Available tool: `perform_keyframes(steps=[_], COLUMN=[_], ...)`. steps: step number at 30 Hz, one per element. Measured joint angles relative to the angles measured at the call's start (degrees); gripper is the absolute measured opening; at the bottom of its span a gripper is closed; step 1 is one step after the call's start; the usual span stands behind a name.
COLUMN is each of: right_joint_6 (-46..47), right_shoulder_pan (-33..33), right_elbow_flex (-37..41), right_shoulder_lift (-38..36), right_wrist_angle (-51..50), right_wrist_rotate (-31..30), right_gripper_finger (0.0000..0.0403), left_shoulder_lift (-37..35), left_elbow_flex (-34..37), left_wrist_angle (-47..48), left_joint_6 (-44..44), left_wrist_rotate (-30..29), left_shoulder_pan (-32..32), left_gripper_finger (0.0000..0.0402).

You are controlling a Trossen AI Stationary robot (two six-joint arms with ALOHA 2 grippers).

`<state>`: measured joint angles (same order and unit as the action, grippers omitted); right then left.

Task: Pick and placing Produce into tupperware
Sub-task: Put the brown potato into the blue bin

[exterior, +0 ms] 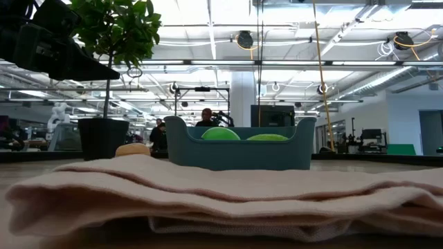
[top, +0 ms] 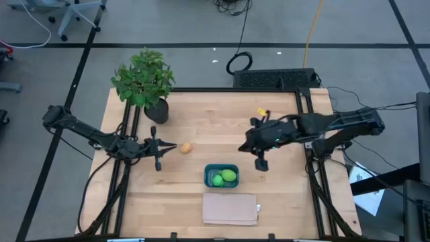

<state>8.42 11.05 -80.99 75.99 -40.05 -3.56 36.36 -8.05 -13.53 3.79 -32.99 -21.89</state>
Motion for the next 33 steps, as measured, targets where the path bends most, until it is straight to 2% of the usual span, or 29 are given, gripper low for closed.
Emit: perform_keyframes(steps=[8,13,24,29,33], right_joint_6=[-1.20,-0.62,-1.32,-1.61,-1.68], right_shoulder_pan=[-0.04,-0.04,-0.04,-0.07,-0.29], right_elbow_flex=[0.09,3.54,21.46,30.48,34.44], right_shoulder_lift=[-8.51,-14.81,-31.53,-38.19,-42.78], right_wrist_angle=[-1.29,-0.10,9.59,16.75,18.85], right_wrist_rotate=[-2.90,-6.56,-6.79,-4.21,-4.19], right_gripper_finger=[0.0000,0.0000,0.0000,0.0000,0.0000], left_shoulder_lift=[0.00,0.00,0.00,0.00,0.00], left_elbow_flex=[0.00,0.00,0.00,0.00,0.00], left_wrist_angle=[0.01,0.01,0.03,0.03,0.03], left_joint_6=[0.00,0.00,0.00,0.00,0.00], left_wrist_rotate=[0.00,-0.02,-0.04,-0.07,-0.07], left_shoulder_pan=[0.00,0.00,0.00,0.00,0.00], left_gripper_finger=[0.0033,0.0033,0.0033,0.0033,0.0033])
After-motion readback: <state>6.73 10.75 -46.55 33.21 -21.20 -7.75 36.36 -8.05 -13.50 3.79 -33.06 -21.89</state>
